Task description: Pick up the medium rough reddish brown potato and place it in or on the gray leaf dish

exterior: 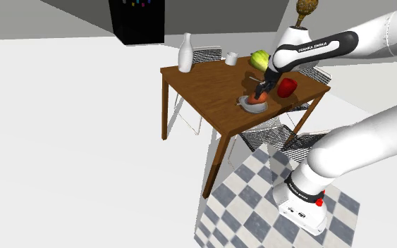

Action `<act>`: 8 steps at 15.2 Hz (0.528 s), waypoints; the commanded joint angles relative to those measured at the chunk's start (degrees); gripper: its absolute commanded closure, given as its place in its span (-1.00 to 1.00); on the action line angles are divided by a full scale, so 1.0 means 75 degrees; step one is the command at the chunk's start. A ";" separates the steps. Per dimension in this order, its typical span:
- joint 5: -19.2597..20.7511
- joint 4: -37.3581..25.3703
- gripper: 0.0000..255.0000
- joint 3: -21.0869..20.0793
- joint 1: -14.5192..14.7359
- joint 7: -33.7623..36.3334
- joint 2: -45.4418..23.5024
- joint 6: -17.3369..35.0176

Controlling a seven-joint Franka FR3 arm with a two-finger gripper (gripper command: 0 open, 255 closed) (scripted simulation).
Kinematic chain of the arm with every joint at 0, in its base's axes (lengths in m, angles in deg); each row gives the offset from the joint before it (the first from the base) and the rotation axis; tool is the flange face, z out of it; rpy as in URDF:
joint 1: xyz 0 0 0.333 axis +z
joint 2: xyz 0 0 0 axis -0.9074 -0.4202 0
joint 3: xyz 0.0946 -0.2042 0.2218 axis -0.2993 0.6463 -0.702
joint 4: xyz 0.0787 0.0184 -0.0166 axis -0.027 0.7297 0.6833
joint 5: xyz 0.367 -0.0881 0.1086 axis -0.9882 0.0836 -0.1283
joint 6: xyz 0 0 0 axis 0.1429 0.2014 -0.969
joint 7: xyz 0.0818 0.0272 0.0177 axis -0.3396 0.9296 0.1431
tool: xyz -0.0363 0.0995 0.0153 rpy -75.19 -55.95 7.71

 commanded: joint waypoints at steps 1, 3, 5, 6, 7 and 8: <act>0.0013 0.0140 1.00 0.0049 -0.0007 -0.0016 -0.0103 0.0248; 0.0015 0.0235 1.00 0.0081 -0.0003 -0.0020 -0.0203 0.0441; 0.0014 0.0233 1.00 0.0082 -0.0003 -0.0021 -0.0205 0.0442; 0.0014 0.0233 1.00 0.0081 -0.0003 -0.0021 -0.0205 0.0442; 0.0014 0.0233 1.00 0.0081 -0.0003 -0.0021 -0.0205 0.0442; 0.0014 0.0233 1.00 0.0081 -0.0003 -0.0021 -0.0205 0.0442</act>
